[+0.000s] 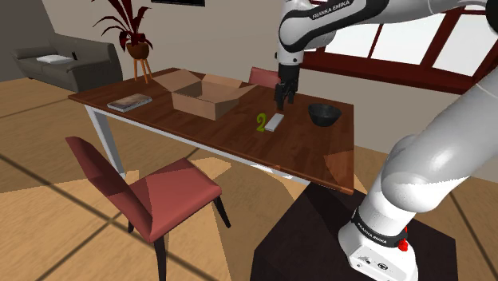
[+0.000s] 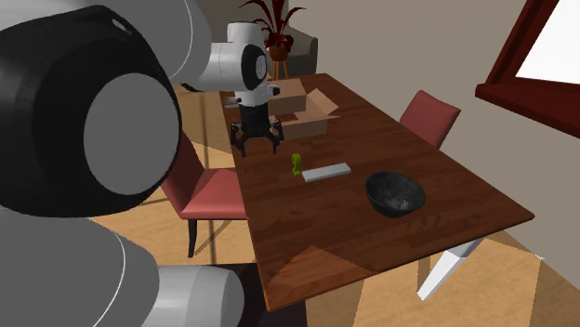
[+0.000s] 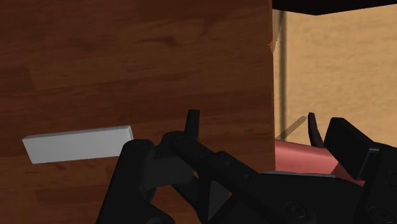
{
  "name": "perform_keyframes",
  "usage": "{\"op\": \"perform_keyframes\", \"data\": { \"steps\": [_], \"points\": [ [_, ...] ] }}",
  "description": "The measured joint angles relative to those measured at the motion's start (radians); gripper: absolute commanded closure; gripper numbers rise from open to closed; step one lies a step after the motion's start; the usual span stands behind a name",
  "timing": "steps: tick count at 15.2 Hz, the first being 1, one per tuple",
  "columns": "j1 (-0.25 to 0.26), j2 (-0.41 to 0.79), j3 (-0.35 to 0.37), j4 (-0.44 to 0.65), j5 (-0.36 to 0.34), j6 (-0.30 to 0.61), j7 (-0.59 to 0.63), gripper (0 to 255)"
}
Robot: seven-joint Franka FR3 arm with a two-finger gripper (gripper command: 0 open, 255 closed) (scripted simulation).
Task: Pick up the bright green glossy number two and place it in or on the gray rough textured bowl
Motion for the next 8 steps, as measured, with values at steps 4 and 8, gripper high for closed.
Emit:
{"op": "perform_keyframes", "data": {
  "steps": [4, 8],
  "points": [
    [-0.004, 0.153, -0.027, 0.076, 0.01, 0.087, -0.049, 0],
    [-0.015, 0.292, -0.049, 0.167, 0.028, 0.145, -0.103, 0]
  ]
}}
